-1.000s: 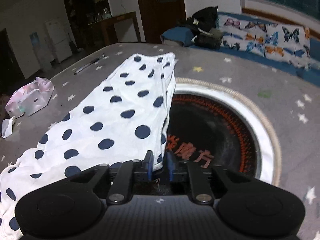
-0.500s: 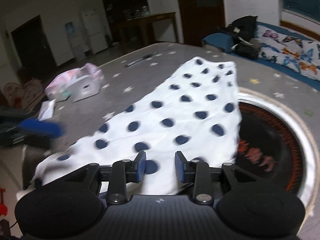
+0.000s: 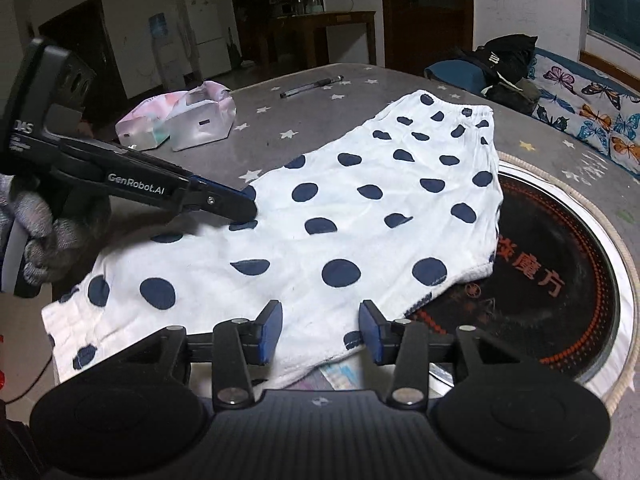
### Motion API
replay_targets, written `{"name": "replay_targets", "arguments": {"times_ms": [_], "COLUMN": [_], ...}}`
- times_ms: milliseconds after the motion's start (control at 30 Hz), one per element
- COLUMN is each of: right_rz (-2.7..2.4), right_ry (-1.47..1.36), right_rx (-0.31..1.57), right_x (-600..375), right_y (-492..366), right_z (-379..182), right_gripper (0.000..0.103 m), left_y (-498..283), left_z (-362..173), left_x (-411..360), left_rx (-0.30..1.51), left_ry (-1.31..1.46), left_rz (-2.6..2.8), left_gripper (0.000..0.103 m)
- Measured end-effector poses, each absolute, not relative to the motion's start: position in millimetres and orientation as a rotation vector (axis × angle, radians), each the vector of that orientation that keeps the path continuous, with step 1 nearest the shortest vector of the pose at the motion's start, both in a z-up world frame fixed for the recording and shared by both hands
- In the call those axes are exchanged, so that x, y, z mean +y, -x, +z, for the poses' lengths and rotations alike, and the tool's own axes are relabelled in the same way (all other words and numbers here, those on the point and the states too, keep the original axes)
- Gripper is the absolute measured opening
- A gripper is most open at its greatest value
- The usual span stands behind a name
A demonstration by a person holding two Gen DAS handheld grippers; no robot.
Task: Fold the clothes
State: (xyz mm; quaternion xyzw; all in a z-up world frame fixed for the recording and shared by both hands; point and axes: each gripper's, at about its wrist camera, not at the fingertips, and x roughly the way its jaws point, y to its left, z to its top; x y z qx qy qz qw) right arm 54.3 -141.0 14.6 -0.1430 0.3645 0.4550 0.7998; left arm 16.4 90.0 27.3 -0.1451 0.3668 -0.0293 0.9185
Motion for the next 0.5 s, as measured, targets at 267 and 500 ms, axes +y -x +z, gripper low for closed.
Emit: {"name": "replay_targets", "arguments": {"times_ms": [267, 500], "right_rz": [0.975, 0.964], "right_ry": [0.283, 0.270], "right_rx": [0.730, 0.723], "right_x": [-139.4, -117.4], "right_y": [-56.9, -68.2], "right_z": [34.7, 30.0], "right_gripper": [0.043, 0.044], "left_y": [-10.4, -28.3], "left_z": [50.3, 45.0], "left_x": [86.6, 67.4], "left_rx": [0.685, 0.722], "left_ry": [0.278, 0.292], "left_rz": [-0.067, -0.131], "left_gripper": [0.014, 0.014]}}
